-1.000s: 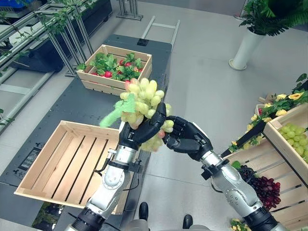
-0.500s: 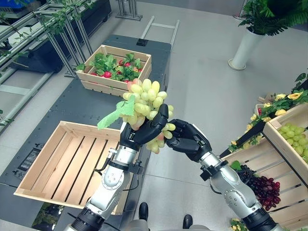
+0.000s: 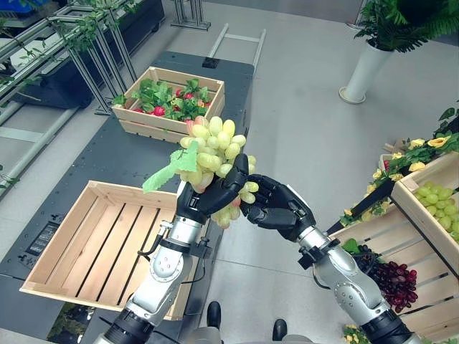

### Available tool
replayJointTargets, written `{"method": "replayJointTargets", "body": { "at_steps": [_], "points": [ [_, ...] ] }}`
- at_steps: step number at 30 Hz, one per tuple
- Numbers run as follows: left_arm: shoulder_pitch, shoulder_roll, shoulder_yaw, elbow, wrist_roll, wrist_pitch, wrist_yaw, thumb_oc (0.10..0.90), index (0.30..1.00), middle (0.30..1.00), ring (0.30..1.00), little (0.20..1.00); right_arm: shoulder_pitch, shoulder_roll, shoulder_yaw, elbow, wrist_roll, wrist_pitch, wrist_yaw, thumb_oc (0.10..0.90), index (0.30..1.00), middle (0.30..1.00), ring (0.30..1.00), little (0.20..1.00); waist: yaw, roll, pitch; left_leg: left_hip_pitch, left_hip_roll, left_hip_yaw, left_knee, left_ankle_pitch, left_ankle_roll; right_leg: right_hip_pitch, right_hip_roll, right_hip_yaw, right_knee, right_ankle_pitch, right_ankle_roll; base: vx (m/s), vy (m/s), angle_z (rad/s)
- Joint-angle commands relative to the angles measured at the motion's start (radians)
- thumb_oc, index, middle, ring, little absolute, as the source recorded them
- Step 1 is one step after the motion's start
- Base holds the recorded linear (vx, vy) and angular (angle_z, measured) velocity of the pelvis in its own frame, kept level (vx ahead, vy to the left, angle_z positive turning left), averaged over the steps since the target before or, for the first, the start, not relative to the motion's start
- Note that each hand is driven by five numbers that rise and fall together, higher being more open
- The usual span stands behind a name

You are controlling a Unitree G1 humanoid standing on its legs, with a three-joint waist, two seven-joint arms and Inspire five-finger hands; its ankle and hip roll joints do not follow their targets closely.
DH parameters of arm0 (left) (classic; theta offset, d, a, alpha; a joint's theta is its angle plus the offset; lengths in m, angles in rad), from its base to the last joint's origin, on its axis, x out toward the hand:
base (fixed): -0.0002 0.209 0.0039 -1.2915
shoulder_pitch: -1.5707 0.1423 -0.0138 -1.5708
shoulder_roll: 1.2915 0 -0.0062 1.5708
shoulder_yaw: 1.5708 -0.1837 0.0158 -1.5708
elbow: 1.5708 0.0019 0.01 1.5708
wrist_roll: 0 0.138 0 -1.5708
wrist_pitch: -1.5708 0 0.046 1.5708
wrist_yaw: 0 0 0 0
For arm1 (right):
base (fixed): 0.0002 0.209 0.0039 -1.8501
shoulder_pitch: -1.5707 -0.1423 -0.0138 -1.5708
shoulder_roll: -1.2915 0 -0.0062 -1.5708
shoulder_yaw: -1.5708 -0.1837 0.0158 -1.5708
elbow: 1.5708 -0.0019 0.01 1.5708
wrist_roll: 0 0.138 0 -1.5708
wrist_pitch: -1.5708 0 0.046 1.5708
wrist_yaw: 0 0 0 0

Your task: Pick up the fruits from the basket on one side to the basket on the other side

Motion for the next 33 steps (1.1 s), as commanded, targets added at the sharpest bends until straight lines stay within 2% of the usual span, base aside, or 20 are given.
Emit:
{"method": "replayJointTargets", "body": {
  "at_steps": [1, 7, 13, 22, 26, 33],
  "points": [
    [-0.125, -0.044, 0.017, -0.082, 0.069, -0.19, 0.03, 0.4, 0.3, 0.3, 0.3, 0.3, -0.033, -0.002, -0.031, -0.044, 0.061, -0.08, 0.046, 0.8, 0.9, 0.9, 0.9, 0.9, -0.005, 0.024, -0.12, 0.053, 0.024, -0.044, 0.002, -0.125, -0.024, -0.042, 0.04, -0.006, 0.008, 0.045, -0.047, 0.0, 0.0, 0.0],
    [-0.126, -0.035, 0.091, -0.066, 0.133, -0.198, 0.112, 0.4, 0.3, 0.3, 0.3, 0.3, -0.009, -0.03, -0.082, -0.045, 0.064, -0.066, 0.074, 0.8, 0.9, 0.9, 0.9, 0.9, -0.007, 0.022, -0.124, 0.055, 0.029, -0.043, 0.002, -0.125, -0.027, -0.041, 0.041, -0.006, 0.011, 0.043, -0.049, 0.0, 0.0, 0.0],
    [-0.132, -0.046, 0.142, -0.055, 0.134, -0.201, 0.114, 0.4, 0.3, 0.3, 0.3, 0.3, 0.008, -0.033, -0.108, -0.049, 0.058, -0.035, 0.122, 0.8, 0.9, 0.9, 0.9, 0.9, -0.012, 0.022, -0.125, 0.055, 0.03, -0.046, 0.002, -0.122, -0.029, -0.043, 0.044, -0.003, 0.012, 0.042, -0.053, 0.0, 0.0, 0.0],
    [-0.162, -0.056, 0.109, -0.049, 0.121, -0.198, 0.116, 0.4, 0.3, 0.3, 0.3, 0.3, -0.024, -0.041, -0.054, -0.037, 0.043, -0.008, 0.176, 0.8, 0.9, 0.9, 0.9, 0.9, -0.011, 0.02, -0.127, 0.058, 0.03, -0.051, 0.002, -0.122, -0.031, -0.037, 0.043, -0.005, 0.012, 0.038, -0.054, 0.0, 0.0, 0.0],
    [-0.163, -0.066, 0.095, -0.048, 0.066, -0.187, 0.062, 0.4, 0.3, 0.3, 0.3, 0.3, -0.034, -0.034, -0.041, -0.033, 0.042, -0.005, 0.168, 0.8, 0.9, 0.9, 0.9, 0.9, -0.009, 0.019, -0.128, 0.057, 0.031, -0.05, 0.002, -0.12, -0.032, -0.036, 0.043, -0.006, 0.011, 0.039, -0.054, 0.0, 0.0, 0.0],
    [-0.145, -0.09, 0.003, -0.067, -0.066, -0.14, -0.056, 0.4, 0.3, 0.3, 0.3, 0.3, -0.051, 0.003, -0.004, -0.046, 0.032, -0.022, 0.152, 0.8, 0.9, 0.9, 0.9, 0.9, -0.009, 0.018, -0.122, 0.06, 0.03, -0.047, 0.002, -0.122, -0.027, -0.034, 0.044, -0.002, 0.01, 0.038, -0.053, 0.0, 0.0, 0.0]
  ]
}}
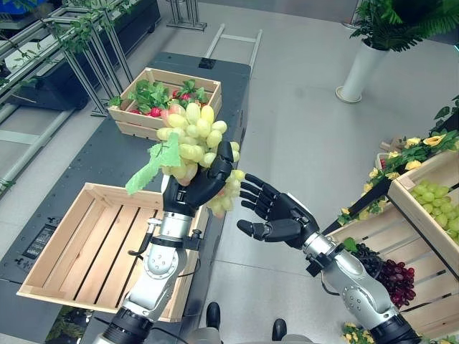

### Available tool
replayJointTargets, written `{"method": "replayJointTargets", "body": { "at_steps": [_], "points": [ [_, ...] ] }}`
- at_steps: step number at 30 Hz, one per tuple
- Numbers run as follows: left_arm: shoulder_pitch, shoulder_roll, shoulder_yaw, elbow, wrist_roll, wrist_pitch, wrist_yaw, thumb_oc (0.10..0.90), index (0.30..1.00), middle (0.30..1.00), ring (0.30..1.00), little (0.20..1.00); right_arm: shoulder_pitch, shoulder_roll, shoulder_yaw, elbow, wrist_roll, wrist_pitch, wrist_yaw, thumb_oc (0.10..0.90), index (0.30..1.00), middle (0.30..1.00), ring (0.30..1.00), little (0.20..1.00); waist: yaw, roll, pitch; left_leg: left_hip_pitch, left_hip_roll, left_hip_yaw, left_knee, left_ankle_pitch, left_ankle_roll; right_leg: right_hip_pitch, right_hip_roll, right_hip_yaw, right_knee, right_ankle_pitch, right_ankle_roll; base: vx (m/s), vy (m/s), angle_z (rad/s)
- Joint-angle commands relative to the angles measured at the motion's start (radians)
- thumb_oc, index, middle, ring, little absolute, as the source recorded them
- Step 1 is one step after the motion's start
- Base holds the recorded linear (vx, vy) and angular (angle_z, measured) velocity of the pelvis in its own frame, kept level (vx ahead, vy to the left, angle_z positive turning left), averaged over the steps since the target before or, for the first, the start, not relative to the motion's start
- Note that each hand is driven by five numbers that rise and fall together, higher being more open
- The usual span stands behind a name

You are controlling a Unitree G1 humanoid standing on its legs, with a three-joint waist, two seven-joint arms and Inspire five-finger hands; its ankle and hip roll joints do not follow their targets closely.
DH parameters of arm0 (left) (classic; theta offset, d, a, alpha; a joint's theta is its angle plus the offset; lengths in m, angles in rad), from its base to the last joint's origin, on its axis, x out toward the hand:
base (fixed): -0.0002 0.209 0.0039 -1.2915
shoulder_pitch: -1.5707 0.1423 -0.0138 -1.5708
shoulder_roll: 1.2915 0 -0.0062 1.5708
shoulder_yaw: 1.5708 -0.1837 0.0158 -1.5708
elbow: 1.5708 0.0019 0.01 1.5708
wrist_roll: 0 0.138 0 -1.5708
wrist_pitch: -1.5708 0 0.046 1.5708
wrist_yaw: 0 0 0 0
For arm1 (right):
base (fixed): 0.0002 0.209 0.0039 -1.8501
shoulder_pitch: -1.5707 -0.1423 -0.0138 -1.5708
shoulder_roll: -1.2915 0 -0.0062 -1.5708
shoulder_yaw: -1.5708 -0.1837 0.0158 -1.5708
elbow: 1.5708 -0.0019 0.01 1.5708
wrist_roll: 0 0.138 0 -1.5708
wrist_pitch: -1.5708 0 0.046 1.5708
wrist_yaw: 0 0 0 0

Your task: Pick up the fruits from the basket on one side to the basket on the other side

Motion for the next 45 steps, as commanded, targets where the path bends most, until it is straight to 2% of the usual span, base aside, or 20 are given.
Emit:
{"method": "replayJointTargets", "body": {
  "at_steps": [1, 5, 13, 27, 28, 29, 30, 38, 45],
  "points": [
    [-0.145, -0.056, -0.014, -0.065, -0.044, -0.121, -0.066, 0.4, 0.3, 0.3, 0.3, 0.3, -0.092, 0.032, 0.016, -0.046, 0.036, -0.077, 0.042, 0.8, 0.9, 0.9, 0.9, 0.9, -0.006, 0.02, -0.121, 0.056, 0.028, -0.055, 0.002, -0.122, -0.028, -0.033, 0.043, -0.009, 0.011, 0.037, -0.052, 0.0, 0.0, 0.0],
    [-0.137, -0.058, -0.05, -0.068, -0.114, -0.095, -0.133, 0.4, 0.3, 0.3, 0.3, 0.3, -0.104, 0.039, 0.023, -0.055, 0.04, -0.089, 0.033, 0.8, 0.9, 0.9, 0.9, 0.9, -0.006, 0.018, -0.119, 0.055, 0.029, -0.052, 0.002, -0.122, -0.026, -0.037, 0.043, -0.008, 0.014, 0.037, -0.05, 0.0, 0.0, 0.0],
    [-0.127, -0.065, -0.096, -0.085, -0.168, -0.087, -0.223, 0.4, 0.3, 0.3, 0.3, 0.3, -0.106, 0.047, 0.03, -0.061, 0.038, -0.098, 0.016, 0.8, 0.9, 0.9, 0.9, 0.9, -0.006, 0.018, -0.116, 0.056, 0.03, -0.045, 0.002, -0.124, -0.023, -0.038, 0.041, -0.008, 0.013, 0.038, -0.048, 0.0, 0.0, 0.0],
    [-0.131, -0.038, -0.116, -0.079, -0.044, -0.113, -0.209, 0.4, 0.3, 0.3, 0.3, 0.3, -0.1, 0.053, 0.027, -0.058, 0.103, -0.097, -0.014, 0.8, 0.9, 0.9, 0.9, 0.9, -0.01, 0.021, -0.116, 0.056, 0.033, -0.041, 0.002, -0.124, -0.024, -0.04, 0.043, -0.004, 0.013, 0.038, -0.047, 0.0, 0.0, 0.0],
    [-0.13, -0.034, -0.116, -0.08, -0.036, -0.116, -0.212, 0.4, 0.3, 0.3, 0.3, 0.3, -0.097, 0.053, 0.027, -0.058, 0.104, -0.098, -0.014, 0.535, 0.502, 0.502, 0.502, 0.502, -0.011, 0.021, -0.116, 0.056, 0.034, -0.041, 0.002, -0.124, -0.024, -0.041, 0.043, -0.004, 0.014, 0.038, -0.047, 0.0, 0.0, 0.0],
    [-0.13, -0.031, -0.117, -0.08, -0.036, -0.117, -0.216, 0.4, 0.3, 0.3, 0.3, 0.3, -0.096, 0.053, 0.027, -0.058, 0.105, -0.099, -0.014, 0.491, 0.436, 0.436, 0.436, 0.436, -0.011, 0.022, -0.116, 0.056, 0.034, -0.04, 0.002, -0.123, -0.024, -0.042, 0.043, -0.004, 0.015, 0.038, -0.047, 0.0, 0.0, 0.0],
    [-0.127, -0.026, -0.121, -0.079, -0.034, -0.118, -0.224, 0.4, 0.3, 0.3, 0.3, 0.3, -0.093, 0.055, 0.027, -0.064, 0.106, -0.098, -0.02, 0.4, 0.3, 0.3, 0.3, 0.3, -0.011, 0.023, -0.115, 0.055, 0.035, -0.04, 0.002, -0.121, -0.025, -0.043, 0.043, -0.003, 0.016, 0.038, -0.047, 0.0, 0.0, 0.0],
    [-0.129, -0.006, -0.135, -0.049, 0.01, -0.135, -0.194, 0.4, 0.3, 0.3, 0.3, 0.3, -0.092, 0.061, 0.026, -0.055, 0.142, -0.126, -0.048, 0.4, 0.3, 0.3, 0.3, 0.3, -0.014, 0.025, -0.115, 0.057, 0.034, -0.038, 0.002, -0.122, -0.024, -0.04, 0.043, -0.002, 0.013, 0.04, -0.045, 0.0, 0.0, 0.0],
    [-0.112, 0.006, -0.12, -0.044, 0.06, -0.144, -0.153, 0.4, 0.3, 0.3, 0.3, 0.3, -0.075, 0.073, 0.015, -0.048, 0.11, -0.161, -0.086, 0.4, 0.3, 0.3, 0.3, 0.3, -0.014, 0.027, -0.119, 0.056, 0.033, -0.038, 0.002, -0.121, -0.024, -0.041, 0.042, -0.004, 0.01, 0.043, -0.045, 0.0, 0.0, 0.0]
  ]
}}
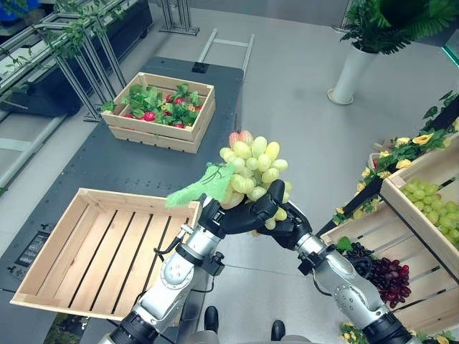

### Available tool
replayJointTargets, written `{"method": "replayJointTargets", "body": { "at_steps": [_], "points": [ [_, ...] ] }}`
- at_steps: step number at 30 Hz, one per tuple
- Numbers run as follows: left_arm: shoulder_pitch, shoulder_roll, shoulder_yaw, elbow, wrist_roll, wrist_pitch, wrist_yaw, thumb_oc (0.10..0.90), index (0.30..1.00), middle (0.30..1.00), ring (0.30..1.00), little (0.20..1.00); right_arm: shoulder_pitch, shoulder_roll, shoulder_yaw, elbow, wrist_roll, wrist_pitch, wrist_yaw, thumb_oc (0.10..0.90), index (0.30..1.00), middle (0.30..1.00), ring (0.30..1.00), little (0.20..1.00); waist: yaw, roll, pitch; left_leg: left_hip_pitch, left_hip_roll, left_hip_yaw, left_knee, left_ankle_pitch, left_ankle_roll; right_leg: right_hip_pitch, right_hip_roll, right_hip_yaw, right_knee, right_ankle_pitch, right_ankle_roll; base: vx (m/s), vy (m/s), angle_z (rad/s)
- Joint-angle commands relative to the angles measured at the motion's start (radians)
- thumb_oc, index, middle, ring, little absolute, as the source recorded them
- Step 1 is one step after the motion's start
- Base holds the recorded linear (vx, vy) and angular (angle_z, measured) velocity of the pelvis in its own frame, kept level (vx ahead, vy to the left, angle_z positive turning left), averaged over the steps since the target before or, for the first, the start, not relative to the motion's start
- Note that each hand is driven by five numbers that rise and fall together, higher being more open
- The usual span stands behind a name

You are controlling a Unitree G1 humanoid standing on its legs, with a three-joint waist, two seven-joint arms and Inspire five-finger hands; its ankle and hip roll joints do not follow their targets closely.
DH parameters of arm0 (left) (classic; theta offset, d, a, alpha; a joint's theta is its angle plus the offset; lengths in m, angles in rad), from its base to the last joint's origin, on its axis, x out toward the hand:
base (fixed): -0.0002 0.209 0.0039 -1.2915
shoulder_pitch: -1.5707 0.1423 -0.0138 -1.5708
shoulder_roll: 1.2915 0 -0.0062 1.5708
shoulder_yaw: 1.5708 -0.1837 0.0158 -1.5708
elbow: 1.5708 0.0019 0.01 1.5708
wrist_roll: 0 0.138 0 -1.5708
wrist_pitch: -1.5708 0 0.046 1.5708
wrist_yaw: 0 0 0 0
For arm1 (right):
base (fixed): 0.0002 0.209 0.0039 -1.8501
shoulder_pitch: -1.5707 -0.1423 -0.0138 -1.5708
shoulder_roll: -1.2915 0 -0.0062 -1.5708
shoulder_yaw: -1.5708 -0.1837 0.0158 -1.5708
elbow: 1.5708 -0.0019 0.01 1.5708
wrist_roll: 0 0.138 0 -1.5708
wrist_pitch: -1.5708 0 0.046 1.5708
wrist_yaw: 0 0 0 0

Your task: Pick up the fruits from the basket on one side to the basket on the other side

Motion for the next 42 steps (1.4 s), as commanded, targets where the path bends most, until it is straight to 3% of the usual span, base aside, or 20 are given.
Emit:
{"method": "replayJointTargets", "body": {
  "at_steps": [1, 5, 7, 8, 9, 10, 17, 23, 28, 34, 42],
  "points": [
    [-0.108, -0.032, 0.018, -0.011, 0.033, -0.142, 0.033, 0.4, 0.3, 0.3, 0.3, 0.3, -0.055, 0.041, -0.025, -0.082, 0.046, -0.165, -0.005, 0.4, 0.3, 0.3, 0.3, 0.3, 0.012, 0.024, -0.096, 0.056, 0.031, -0.046, 0.002, -0.118, -0.023, -0.037, 0.041, -0.01, 0.01, 0.042, -0.044, 0.0, 0.0, 0.0],
    [-0.108, -0.026, 0.035, -0.002, 0.067, -0.149, 0.08, 0.4, 0.3, 0.3, 0.3, 0.3, -0.05, 0.04, -0.041, -0.076, 0.049, -0.182, -0.039, 0.4, 0.3, 0.3, 0.3, 0.3, 0.01, 0.025, -0.096, 0.054, 0.031, -0.043, 0.002, -0.118, -0.024, -0.039, 0.041, -0.009, 0.008, 0.044, -0.044, 0.0, 0.0, 0.0],
    [-0.105, -0.023, 0.048, -0.004, 0.093, -0.15, 0.114, 0.482, 0.422, 0.422, 0.422, 0.422, -0.044, 0.039, -0.049, -0.073, 0.046, -0.191, -0.057, 0.4, 0.3, 0.3, 0.3, 0.3, 0.01, 0.026, -0.095, 0.054, 0.032, -0.041, 0.002, -0.118, -0.025, -0.039, 0.042, -0.009, 0.007, 0.045, -0.044, 0.0, 0.0, 0.0],
    [-0.102, -0.02, 0.057, -0.003, 0.107, -0.154, 0.132, 0.595, 0.592, 0.592, 0.592, 0.592, -0.04, 0.04, -0.055, -0.071, 0.044, -0.198, -0.064, 0.4, 0.3, 0.3, 0.3, 0.3, 0.009, 0.026, -0.095, 0.054, 0.032, -0.04, 0.002, -0.118, -0.025, -0.04, 0.043, -0.008, 0.007, 0.045, -0.044, 0.0, 0.0, 0.0],
    [-0.102, -0.018, 0.067, 0.0, 0.125, -0.156, 0.155, 0.67, 0.705, 0.705, 0.705, 0.705, -0.038, 0.041, -0.062, -0.069, 0.041, -0.201, -0.071, 0.4, 0.3, 0.3, 0.3, 0.3, 0.008, 0.027, -0.095, 0.054, 0.032, -0.04, 0.002, -0.118, -0.025, -0.041, 0.043, -0.007, 0.006, 0.045, -0.045, 0.0, 0.0, 0.0],
    [-0.101, -0.016, 0.079, -0.001, 0.156, -0.155, 0.188, 0.8, 0.9, 0.9, 0.9, 0.9, -0.033, 0.04, -0.069, -0.068, 0.039, -0.208, -0.078, 0.4, 0.3, 0.3, 0.3, 0.3, 0.007, 0.027, -0.095, 0.054, 0.033, -0.037, 0.002, -0.119, -0.026, -0.04, 0.043, -0.006, 0.005, 0.046, -0.045, 0.0, 0.0, 0.0],
    [-0.095, 0.009, 0.188, 0.018, 0.347, -0.171, 0.4, 0.8, 0.9, 0.9, 0.9, 0.9, -0.01, 0.035, -0.122, -0.065, 0.032, -0.226, -0.122, 0.4, 0.3, 0.3, 0.3, 0.3, 0.001, 0.028, -0.097, 0.057, 0.039, -0.031, 0.002, -0.116, -0.029, -0.043, 0.049, 0.006, 0.003, 0.049, -0.049, -0.01, 0.002, -0.05],
    [-0.103, 0.024, 0.283, 0.027, 0.528, -0.138, 0.591, 0.8, 0.9, 0.9, 0.9, 0.9, 0.009, 0.031, -0.157, -0.067, 0.012, -0.227, -0.171, 0.4, 0.3, 0.3, 0.3, 0.3, -0.007, 0.033, -0.102, 0.057, 0.042, -0.026, 0.002, -0.115, -0.033, -0.047, 0.054, 0.018, 0.002, 0.049, -0.053, -0.02, 0.012, -0.07],
    [-0.107, 0.052, 0.342, 0.04, 0.646, -0.073, 0.716, 0.8, 0.9, 0.9, 0.9, 0.9, 0.027, 0.032, -0.179, -0.063, 0.001, -0.246, -0.199, 0.4, 0.3, 0.3, 0.3, 0.3, -0.016, 0.036, -0.106, 0.058, 0.045, -0.022, 0.002, -0.114, -0.036, -0.051, 0.056, 0.027, 0.002, 0.049, -0.055, -0.02, 0.014, -0.04],
    [-0.096, 0.056, 0.371, 0.054, 0.658, -0.041, 0.764, 0.8, 0.9, 0.9, 0.9, 0.9, 0.035, 0.041, -0.198, -0.07, -0.008, -0.258, -0.221, 0.4, 0.3, 0.3, 0.3, 0.3, -0.025, 0.04, -0.106, 0.056, 0.048, -0.015, 0.002, -0.112, -0.037, -0.056, 0.058, 0.033, 0.002, 0.05, -0.056, -0.03, 0.017, -0.05],
    [-0.102, 0.028, 0.377, 0.064, 0.585, -0.074, 0.78, 0.8, 0.9, 0.9, 0.9, 0.9, 0.03, 0.046, -0.217, -0.072, -0.017, -0.278, -0.235, 0.4, 0.3, 0.3, 0.3, 0.3, -0.036, 0.039, -0.101, 0.051, 0.05, -0.009, 0.002, -0.112, -0.038, -0.065, 0.064, 0.042, 0.002, 0.051, -0.057, -0.04, 0.015, -0.07]
  ]
}}
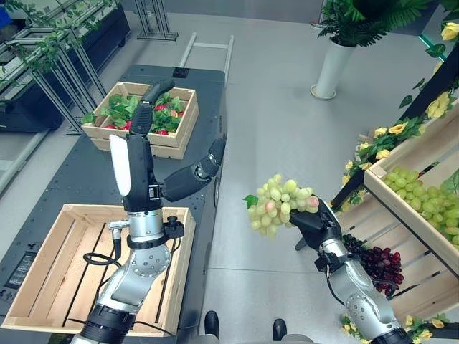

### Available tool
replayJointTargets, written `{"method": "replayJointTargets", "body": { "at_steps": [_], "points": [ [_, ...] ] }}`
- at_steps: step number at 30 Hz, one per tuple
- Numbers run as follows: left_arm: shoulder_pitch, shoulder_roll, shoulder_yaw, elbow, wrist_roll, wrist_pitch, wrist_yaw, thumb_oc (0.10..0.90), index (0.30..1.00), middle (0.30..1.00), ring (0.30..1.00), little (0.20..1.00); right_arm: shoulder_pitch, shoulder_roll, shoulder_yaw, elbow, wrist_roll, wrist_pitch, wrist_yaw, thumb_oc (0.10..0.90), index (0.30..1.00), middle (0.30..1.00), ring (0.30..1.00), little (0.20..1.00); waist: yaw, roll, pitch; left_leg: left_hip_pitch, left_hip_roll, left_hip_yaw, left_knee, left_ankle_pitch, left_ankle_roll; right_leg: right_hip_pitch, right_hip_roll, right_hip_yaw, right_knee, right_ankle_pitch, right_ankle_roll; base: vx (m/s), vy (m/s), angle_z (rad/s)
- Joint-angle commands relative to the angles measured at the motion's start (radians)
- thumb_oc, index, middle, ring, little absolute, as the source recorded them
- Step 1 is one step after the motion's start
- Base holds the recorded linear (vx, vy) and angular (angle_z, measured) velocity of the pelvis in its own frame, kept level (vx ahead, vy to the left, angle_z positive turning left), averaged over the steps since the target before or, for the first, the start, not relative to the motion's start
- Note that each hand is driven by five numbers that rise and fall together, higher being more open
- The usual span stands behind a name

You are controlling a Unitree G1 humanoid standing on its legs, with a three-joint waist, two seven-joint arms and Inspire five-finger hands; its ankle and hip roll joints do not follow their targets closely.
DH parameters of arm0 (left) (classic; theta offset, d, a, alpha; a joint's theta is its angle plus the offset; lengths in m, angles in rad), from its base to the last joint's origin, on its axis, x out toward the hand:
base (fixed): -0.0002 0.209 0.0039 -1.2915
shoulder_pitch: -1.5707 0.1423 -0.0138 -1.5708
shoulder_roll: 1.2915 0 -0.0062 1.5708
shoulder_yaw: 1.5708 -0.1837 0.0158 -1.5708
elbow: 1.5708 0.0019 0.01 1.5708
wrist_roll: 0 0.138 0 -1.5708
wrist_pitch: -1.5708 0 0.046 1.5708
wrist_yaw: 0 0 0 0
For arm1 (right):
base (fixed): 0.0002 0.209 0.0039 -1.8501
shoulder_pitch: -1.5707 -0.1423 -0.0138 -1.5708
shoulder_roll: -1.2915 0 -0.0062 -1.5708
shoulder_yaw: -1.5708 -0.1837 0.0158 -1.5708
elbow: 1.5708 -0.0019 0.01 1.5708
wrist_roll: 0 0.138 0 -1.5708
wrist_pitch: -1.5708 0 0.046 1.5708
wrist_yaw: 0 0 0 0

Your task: Pick up the fruits from the basket on one side to the basket on the other side

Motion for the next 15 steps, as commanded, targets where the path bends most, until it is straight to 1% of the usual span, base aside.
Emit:
{"method": "replayJointTargets", "body": {
  "at_steps": [1, 4, 6, 7, 8, 9, 12, 14, 15],
  "points": [
    [-0.108, -0.019, 0.019, 0.048, -0.035, -0.064, 0.031, 0.8, 0.9, 0.9, 0.9, 0.9, -0.09, 0.03, -0.075, -0.101, 0.005, -0.166, 0.009, 0.4, 0.3, 0.3, 0.3, 0.3, -0.012, 0.025, -0.092, 0.042, 0.033, -0.061, 0.002, -0.1, -0.028, -0.035, 0.052, -0.024, 0.002, 0.043, -0.05, -0.05, 0.012, -0.12],
    [-0.123, -0.024, -0.001, 0.046, -0.056, -0.061, 0.005, 0.8, 0.9, 0.9, 0.9, 0.9, -0.11, 0.023, -0.091, -0.11, 0.051, -0.171, 0.034, 0.4, 0.3, 0.3, 0.3, 0.3, -0.018, 0.024, -0.086, 0.044, 0.034, -0.054, 0.002, -0.102, -0.026, -0.037, 0.056, -0.016, 0.002, 0.045, -0.05, -0.05, 0.018, -0.11],
    [-0.135, -0.023, -0.021, 0.047, -0.072, -0.052, -0.009, 0.8, 0.9, 0.9, 0.9, 0.9, -0.128, 0.014, -0.106, -0.127, 0.119, -0.172, 0.056, 0.4, 0.3, 0.3, 0.3, 0.3, -0.022, 0.023, -0.084, 0.046, 0.033, -0.05, 0.002, -0.105, -0.025, -0.037, 0.059, -0.008, 0.002, 0.045, -0.049, -0.04, 0.028, -0.06],
    [-0.142, -0.023, -0.032, 0.049, -0.084, -0.054, -0.026, 0.8, 0.9, 0.9, 0.9, 0.9, -0.14, 0.01, -0.119, -0.137, 0.152, -0.183, 0.067, 0.4, 0.3, 0.3, 0.3, 0.3, -0.025, 0.022, -0.084, 0.047, 0.033, -0.047, 0.002, -0.106, -0.025, -0.038, 0.06, -0.005, 0.002, 0.045, -0.049, -0.03, 0.024, -0.03],
    [-0.144, -0.023, -0.035, 0.05, -0.087, -0.054, -0.028, 0.8, 0.9, 0.9, 0.9, 0.9, -0.146, 0.009, -0.125, -0.141, 0.16, -0.18, 0.067, 0.4, 0.3, 0.3, 0.3, 0.3, -0.026, 0.022, -0.083, 0.047, 0.033, -0.047, 0.002, -0.107, -0.024, -0.038, 0.061, -0.003, 0.002, 0.045, -0.049, -0.04, 0.031, -0.04],
    [-0.151, -0.026, -0.048, 0.056, -0.1, -0.055, -0.037, 0.8, 0.9, 0.9, 0.9, 0.9, -0.165, 0.007, -0.149, -0.157, 0.194, -0.183, 0.06, 0.4, 0.3, 0.3, 0.3, 0.3, -0.03, 0.021, -0.084, 0.048, 0.034, -0.044, 0.002, -0.109, -0.024, -0.039, 0.063, 0.002, 0.002, 0.045, -0.049, -0.03, 0.027, -0.08],
    [-0.16, -0.032, -0.059, 0.069, -0.123, -0.065, -0.066, 0.8, 0.9, 0.9, 0.9, 0.9, -0.184, 0.005, -0.198, -0.181, 0.224, -0.189, 0.021, 0.4, 0.3, 0.3, 0.3, 0.3, -0.037, 0.018, -0.088, 0.048, 0.034, -0.041, 0.002, -0.113, -0.024, -0.042, 0.066, 0.01, 0.002, 0.045, -0.047, -0.02, 0.025, -0.17],
    [-0.166, -0.035, -0.074, 0.071, -0.143, -0.064, -0.084, 0.8, 0.9, 0.9, 0.9, 0.9, -0.192, 0.011, -0.233, -0.201, 0.219, -0.195, -0.018, 0.4, 0.3, 0.3, 0.3, 0.3, -0.044, 0.018, -0.09, 0.046, 0.033, -0.041, 0.002, -0.116, -0.023, -0.046, 0.069, 0.02, 0.002, 0.046, -0.045, -0.02, 0.023, -0.22],
    [-0.173, -0.037, -0.088, 0.08, -0.163, -0.068, -0.103, 0.8, 0.9, 0.9, 0.9, 0.9, -0.197, 0.01, -0.266, -0.21, 0.225, -0.2, -0.057, 0.4, 0.3, 0.3, 0.3, 0.3, -0.054, 0.016, -0.093, 0.045, 0.034, -0.036, 0.002, -0.117, -0.021, -0.051, 0.072, 0.029, 0.002, 0.047, -0.044, -0.01, 0.018, -0.25]
  ]
}}
